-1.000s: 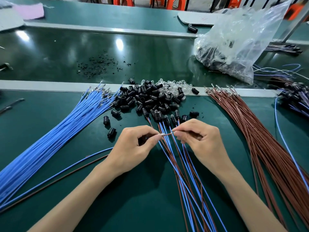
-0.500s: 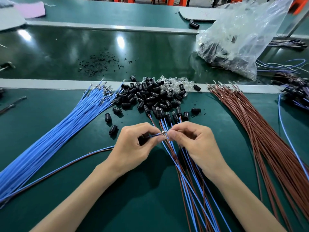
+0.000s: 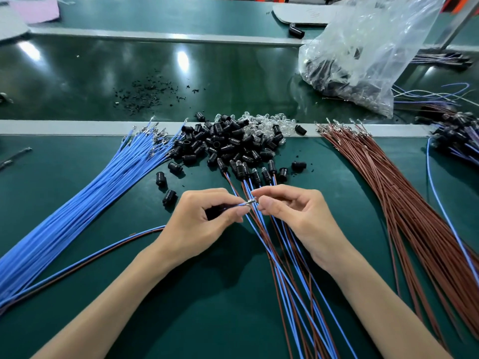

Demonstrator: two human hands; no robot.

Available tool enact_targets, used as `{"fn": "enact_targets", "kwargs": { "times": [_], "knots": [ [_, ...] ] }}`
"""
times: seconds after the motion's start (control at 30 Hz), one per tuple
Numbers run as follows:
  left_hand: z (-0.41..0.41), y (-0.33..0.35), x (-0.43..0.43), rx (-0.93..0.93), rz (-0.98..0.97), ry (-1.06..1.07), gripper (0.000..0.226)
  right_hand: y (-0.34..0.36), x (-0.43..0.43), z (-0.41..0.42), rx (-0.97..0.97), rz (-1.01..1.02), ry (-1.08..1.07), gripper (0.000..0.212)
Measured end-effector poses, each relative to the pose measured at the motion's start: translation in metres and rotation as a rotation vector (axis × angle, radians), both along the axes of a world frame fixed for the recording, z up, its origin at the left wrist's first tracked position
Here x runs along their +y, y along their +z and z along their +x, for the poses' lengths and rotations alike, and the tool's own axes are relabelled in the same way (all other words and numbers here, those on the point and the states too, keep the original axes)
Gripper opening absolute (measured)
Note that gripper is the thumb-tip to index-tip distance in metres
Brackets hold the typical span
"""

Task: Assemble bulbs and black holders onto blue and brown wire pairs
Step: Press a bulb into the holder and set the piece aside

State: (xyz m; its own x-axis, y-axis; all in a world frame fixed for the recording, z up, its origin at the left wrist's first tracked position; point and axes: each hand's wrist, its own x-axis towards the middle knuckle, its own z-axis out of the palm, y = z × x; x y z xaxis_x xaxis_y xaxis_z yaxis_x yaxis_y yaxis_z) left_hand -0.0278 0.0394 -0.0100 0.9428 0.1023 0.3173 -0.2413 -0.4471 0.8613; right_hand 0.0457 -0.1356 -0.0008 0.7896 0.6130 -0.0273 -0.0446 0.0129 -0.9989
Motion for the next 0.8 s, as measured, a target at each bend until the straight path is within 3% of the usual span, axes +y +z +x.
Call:
{"fn": "enact_targets", "kwargs": {
  "times": [0.17,0.53,0.7,0.8],
  "knots": [
    [-0.0002,0.0,0.0019,0.04,-0.002,-0.042,0.019,-0.0013,0.0028,-0.0019,-0.125,-0.024,0.044,0.017],
    [-0.001,0.0001,0.0008,0.089,-0.08,0.052,0.008,-0.0066,0.0038,-0.0044,-0.217,-0.151,-0.025,0.004],
    [-0.0014,0.0008,0.0009,0.095,-0.087,0.019,0.009,-0.0072,0.0075,-0.0082,-0.724,-0.191,-0.13,0.003],
    [-0.002,0.0011,0.0007,0.088,-0.101,0.004,0.009,-0.0088,0.0083,-0.009,-0.796,-0.177,-0.158,0.004]
  ]
}}
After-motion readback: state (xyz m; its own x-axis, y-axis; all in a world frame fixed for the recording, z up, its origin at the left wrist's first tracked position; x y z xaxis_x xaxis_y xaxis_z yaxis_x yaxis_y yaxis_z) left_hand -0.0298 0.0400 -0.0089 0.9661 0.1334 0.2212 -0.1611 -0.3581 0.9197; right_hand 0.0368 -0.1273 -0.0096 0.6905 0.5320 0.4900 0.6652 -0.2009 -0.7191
